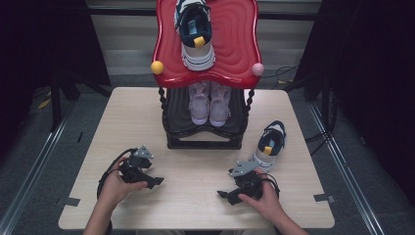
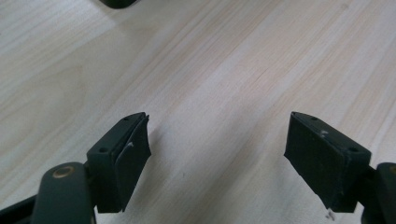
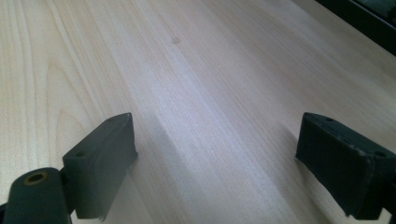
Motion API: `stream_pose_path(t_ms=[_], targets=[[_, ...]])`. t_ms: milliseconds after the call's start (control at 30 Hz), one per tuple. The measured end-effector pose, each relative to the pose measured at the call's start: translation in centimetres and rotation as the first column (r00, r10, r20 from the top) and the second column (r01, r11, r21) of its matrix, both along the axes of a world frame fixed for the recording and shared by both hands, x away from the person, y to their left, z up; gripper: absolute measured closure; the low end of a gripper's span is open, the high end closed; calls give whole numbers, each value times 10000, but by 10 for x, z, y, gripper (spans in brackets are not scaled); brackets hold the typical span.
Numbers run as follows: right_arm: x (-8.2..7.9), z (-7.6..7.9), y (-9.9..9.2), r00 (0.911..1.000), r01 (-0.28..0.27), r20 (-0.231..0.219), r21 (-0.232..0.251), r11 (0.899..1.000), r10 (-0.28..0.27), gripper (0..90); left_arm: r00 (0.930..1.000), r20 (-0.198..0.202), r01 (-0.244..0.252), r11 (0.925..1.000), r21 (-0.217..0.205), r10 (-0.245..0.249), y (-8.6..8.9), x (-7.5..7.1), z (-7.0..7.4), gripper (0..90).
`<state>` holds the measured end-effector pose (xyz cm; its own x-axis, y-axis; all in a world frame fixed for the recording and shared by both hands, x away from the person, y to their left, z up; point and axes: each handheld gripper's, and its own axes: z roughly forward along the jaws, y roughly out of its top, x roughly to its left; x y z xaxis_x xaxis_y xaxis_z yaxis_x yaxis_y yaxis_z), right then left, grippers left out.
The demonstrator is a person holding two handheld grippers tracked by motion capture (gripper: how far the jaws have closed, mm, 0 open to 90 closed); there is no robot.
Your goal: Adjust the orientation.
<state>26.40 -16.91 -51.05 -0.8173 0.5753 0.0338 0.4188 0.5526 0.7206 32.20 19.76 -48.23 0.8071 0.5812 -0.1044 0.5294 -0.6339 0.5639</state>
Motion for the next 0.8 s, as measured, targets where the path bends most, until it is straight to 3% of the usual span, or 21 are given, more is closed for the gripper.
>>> stream_pose_path(t_ms=[100, 167, 533, 800], targets=[[0, 0, 0, 10000, -6, 17, -5, 10000, 7, 111, 9999, -46, 102, 9993, 363, -101, -1, 0, -5, 209], [0, 0, 0, 10000, -18, 1, 1, 10000, 18, 111, 9999, 118, -18, 9999, 162, 16, -1, -2, -7, 193], [-1, 8, -2, 9988, -189, -472, -503, 9986, 165, 138, 9948, 1016, 24, 10000, -89, -15, 0, -14, -15, 132], [-1, 26, -8, 9940, -605, -956, -727, 9955, 534, 171, 9897, 1426, 170, 9980, -612, -81, 4, -20, -22, 65]])
